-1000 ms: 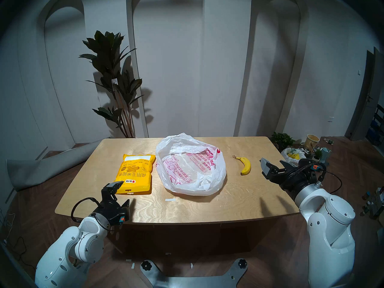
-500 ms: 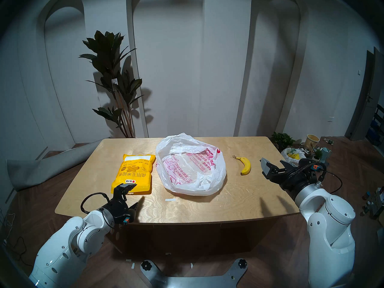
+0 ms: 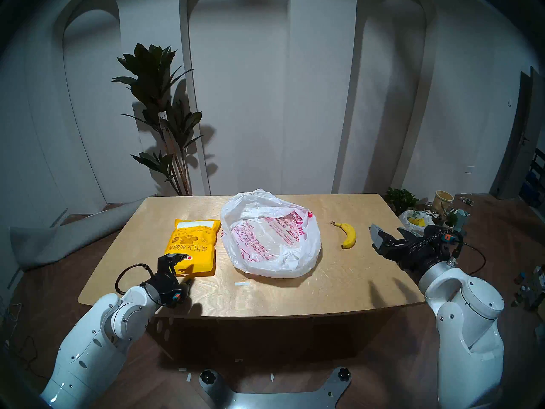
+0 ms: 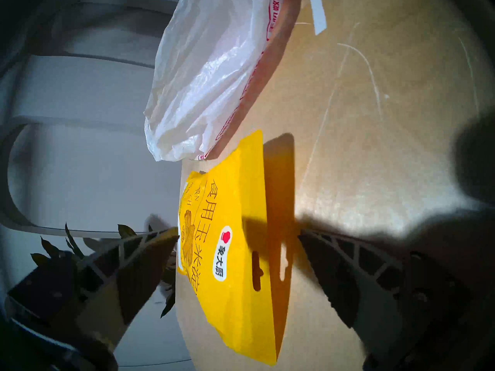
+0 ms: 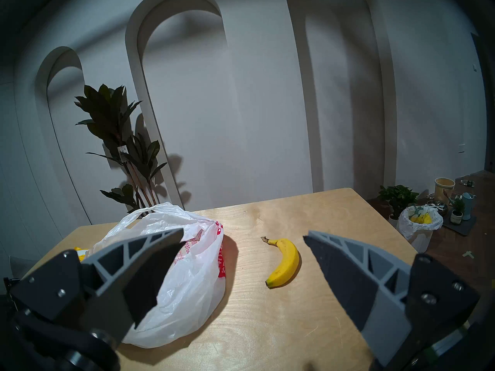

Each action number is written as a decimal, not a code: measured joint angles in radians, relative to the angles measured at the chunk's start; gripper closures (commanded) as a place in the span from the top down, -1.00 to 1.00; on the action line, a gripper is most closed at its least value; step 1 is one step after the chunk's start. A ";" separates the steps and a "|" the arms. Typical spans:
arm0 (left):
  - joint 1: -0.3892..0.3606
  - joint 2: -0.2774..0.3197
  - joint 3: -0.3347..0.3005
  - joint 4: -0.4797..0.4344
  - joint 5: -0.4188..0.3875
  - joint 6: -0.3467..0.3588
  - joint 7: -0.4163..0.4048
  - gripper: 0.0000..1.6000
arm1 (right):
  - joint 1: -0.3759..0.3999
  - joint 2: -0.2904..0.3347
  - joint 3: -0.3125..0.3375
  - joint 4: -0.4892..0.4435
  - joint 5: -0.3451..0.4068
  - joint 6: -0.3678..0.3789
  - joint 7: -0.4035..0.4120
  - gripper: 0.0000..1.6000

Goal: Bag the groceries: heavy items first, fragile items on top

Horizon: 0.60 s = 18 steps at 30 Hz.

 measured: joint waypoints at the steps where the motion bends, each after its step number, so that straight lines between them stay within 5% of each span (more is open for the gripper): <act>1: -0.010 -0.004 0.006 0.006 0.000 -0.001 0.000 1.00 | 0.000 0.000 0.000 0.000 0.000 0.000 0.000 1.00; 16: -0.206 -0.076 0.099 0.159 0.114 0.034 0.011 1.00 | 0.000 0.000 0.000 0.000 0.000 0.000 -0.001 1.00; 17: -0.223 -0.079 0.110 0.172 0.131 0.041 0.011 0.78 | 0.000 0.000 0.000 0.000 0.000 0.000 -0.001 1.00; 18: -0.238 -0.082 0.120 0.183 0.145 0.046 0.011 -0.10 | 0.000 0.000 0.000 0.000 0.000 0.000 -0.001 1.00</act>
